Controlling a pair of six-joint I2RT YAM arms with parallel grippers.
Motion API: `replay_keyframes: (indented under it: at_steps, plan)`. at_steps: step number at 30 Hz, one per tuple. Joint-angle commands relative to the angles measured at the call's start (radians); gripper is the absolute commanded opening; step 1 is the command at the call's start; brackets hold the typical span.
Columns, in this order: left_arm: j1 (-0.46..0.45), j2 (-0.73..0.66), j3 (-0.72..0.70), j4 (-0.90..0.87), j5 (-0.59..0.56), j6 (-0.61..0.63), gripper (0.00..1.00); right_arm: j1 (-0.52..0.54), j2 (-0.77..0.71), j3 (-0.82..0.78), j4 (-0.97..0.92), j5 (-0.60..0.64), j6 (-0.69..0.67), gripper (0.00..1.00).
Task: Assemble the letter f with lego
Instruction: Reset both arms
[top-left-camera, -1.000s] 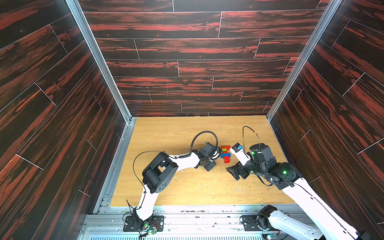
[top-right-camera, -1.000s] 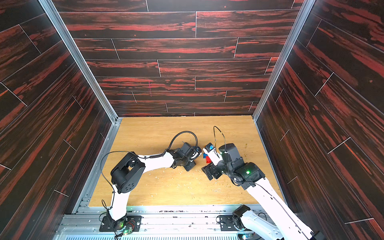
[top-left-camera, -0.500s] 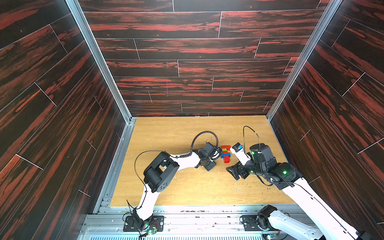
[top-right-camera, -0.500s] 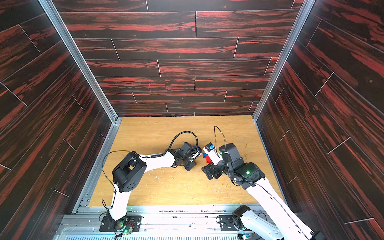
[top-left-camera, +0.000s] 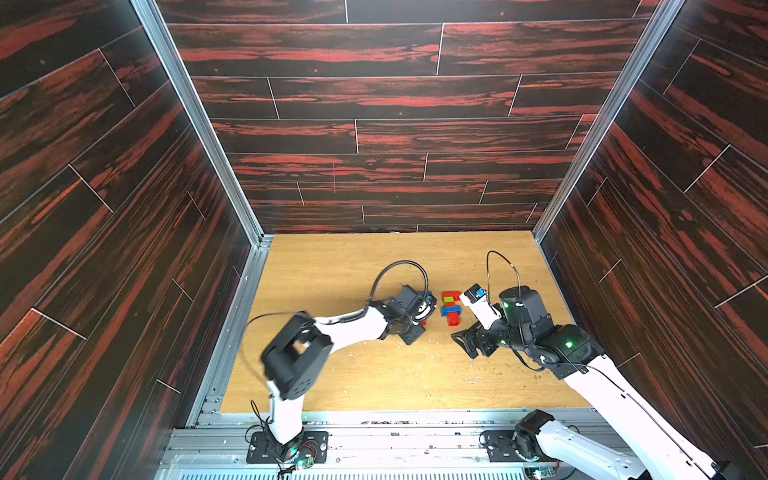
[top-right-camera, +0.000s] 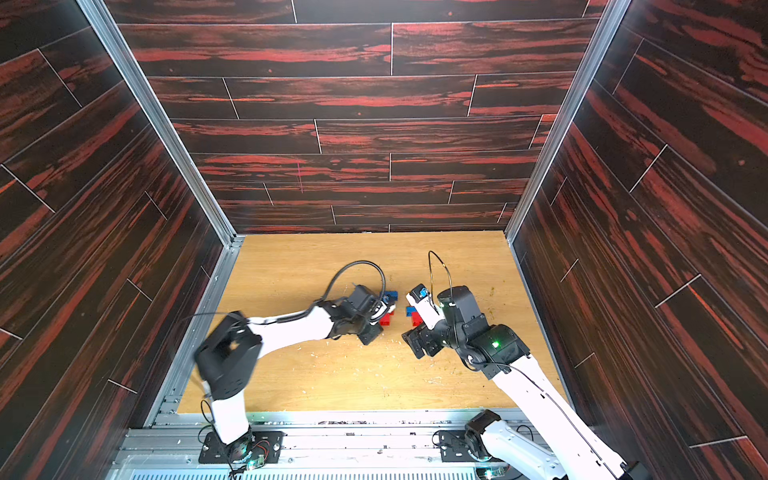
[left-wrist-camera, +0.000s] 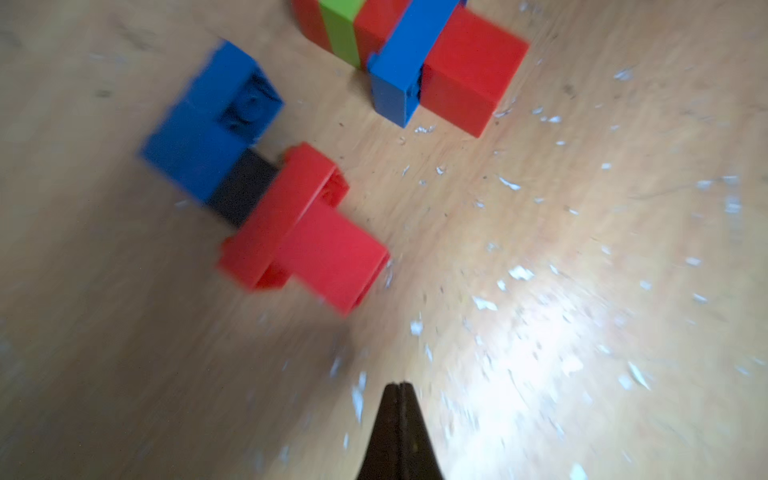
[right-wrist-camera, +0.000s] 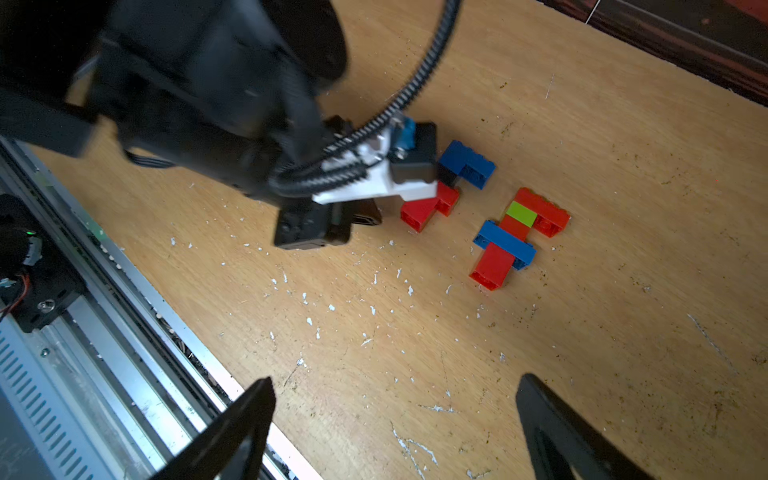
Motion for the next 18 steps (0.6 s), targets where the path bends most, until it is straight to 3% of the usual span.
replay_keyframes:
  at_steps: [1, 3, 7, 9, 12, 18]
  plan:
    - [0.006, -0.190, -0.095, -0.019, -0.067, -0.035, 0.16, -0.005, 0.013, -0.017, 0.085, -0.025, -0.016, 0.94]
    - [0.006, -0.278, -0.152, -0.025, -0.128, -0.058, 0.37, -0.018, 0.023, -0.047, 0.140, -0.063, -0.014, 0.94]
    - [0.038, -0.440, -0.273, -0.004, -0.229, -0.095, 0.65, -0.080, 0.042, -0.118, 0.260, -0.139, -0.002, 0.94]
    - [0.087, -0.514, -0.334, 0.016, -0.239, -0.115, 1.00, -0.136, 0.053, -0.156, 0.326, -0.190, 0.005, 0.94]
    - [0.168, -0.604, -0.409, 0.048, -0.246, -0.121, 1.00, -0.207, 0.066, -0.221, 0.438, -0.221, 0.022, 0.94]
    - [0.385, -0.711, -0.523, 0.192, -0.241, -0.180, 1.00, -0.363, 0.077, -0.402, 0.761, -0.170, 0.103, 0.94]
